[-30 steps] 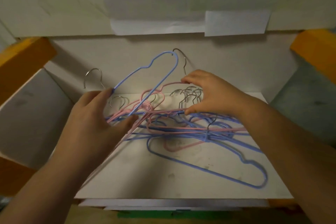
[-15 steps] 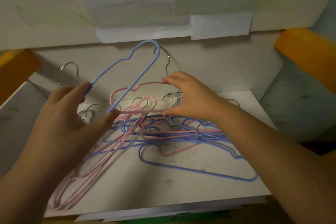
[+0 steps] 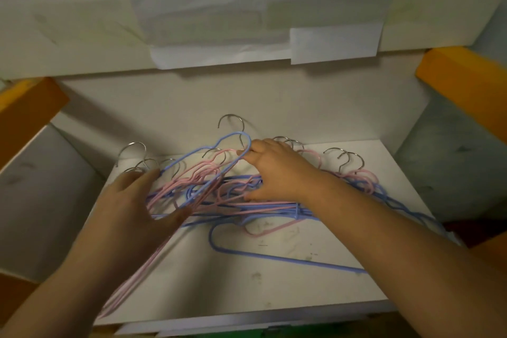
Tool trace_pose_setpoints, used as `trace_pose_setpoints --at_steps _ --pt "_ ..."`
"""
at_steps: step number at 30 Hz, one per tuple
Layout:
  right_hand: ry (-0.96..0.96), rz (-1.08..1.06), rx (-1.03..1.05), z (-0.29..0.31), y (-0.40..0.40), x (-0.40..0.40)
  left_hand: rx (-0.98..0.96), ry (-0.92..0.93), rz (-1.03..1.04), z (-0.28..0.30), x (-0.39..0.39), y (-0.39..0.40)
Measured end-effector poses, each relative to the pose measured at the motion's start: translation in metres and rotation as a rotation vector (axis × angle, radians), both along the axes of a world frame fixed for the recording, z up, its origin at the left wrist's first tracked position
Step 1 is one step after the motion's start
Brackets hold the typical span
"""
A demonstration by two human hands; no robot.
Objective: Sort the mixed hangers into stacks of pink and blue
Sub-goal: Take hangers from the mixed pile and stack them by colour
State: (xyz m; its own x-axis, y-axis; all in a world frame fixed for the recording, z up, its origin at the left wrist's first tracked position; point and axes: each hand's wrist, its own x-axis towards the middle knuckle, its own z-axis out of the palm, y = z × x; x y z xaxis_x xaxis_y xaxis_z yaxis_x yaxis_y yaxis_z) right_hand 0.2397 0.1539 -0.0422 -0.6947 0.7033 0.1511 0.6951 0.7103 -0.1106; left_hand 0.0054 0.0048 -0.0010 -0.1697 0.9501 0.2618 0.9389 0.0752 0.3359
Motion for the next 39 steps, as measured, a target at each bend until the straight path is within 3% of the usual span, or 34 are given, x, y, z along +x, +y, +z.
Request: trace_pose_setpoints --at_steps 4,9,14,17,25,39 --pt "0.014 0.004 -0.073 0.0 -0.001 0.013 -0.096 0.011 -0.003 -0.018 0.002 0.005" --pt "0.165 -0.196 -0.104 0.011 -0.033 0.066 -0.103 0.02 -0.02 -0.037 0.007 0.013" --pt "-0.066 -0.202 -0.282 0.012 -0.092 0.086 -0.096 0.005 -0.044 -0.036 0.024 0.018" --pt "-0.156 -0.17 -0.246 0.0 -0.104 0.08 -0.101 -0.011 -0.051 -0.034 0.032 0.019" --pt "-0.146 -0.169 -0.072 -0.011 -0.109 0.076 -0.071 -0.059 -0.044 -0.032 0.038 0.016" --pt "-0.17 -0.114 -0.227 -0.003 -0.1 0.085 -0.05 -0.062 -0.053 -0.021 0.045 0.005"
